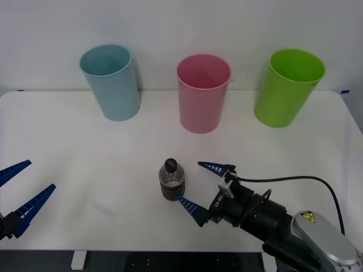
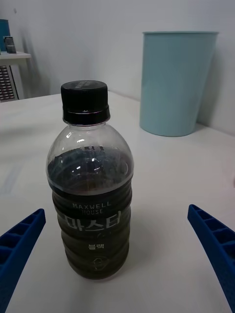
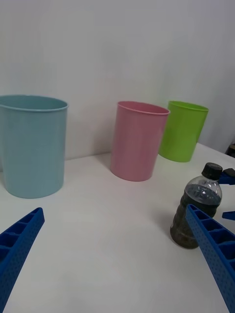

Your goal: Grasp the object on the table and drop it into the matching bin: aluminum can to the light blue bin, PET bottle to the pink bin.

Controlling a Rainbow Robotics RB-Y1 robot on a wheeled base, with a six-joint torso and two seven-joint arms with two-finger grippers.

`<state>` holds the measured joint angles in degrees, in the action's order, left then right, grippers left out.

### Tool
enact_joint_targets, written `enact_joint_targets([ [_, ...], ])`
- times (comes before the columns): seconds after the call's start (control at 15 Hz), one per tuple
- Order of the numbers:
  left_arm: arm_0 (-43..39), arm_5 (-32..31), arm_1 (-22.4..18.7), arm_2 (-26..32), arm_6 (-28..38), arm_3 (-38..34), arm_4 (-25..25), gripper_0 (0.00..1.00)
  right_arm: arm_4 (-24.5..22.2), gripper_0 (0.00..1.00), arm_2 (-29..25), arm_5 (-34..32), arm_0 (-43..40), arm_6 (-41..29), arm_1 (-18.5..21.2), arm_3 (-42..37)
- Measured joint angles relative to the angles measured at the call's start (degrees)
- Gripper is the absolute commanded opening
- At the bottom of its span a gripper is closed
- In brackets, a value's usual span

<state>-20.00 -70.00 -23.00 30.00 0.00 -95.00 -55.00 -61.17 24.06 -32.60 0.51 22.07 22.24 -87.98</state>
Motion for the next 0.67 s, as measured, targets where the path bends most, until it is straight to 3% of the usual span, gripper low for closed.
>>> enact_joint_targets([
  [0.67,0.00,0.00,0.00,0.00,0.00,0.00,0.00,1.00,-3.52,1.00,1.89,-0.18,8.30,1.77,-8.10,12.65],
])
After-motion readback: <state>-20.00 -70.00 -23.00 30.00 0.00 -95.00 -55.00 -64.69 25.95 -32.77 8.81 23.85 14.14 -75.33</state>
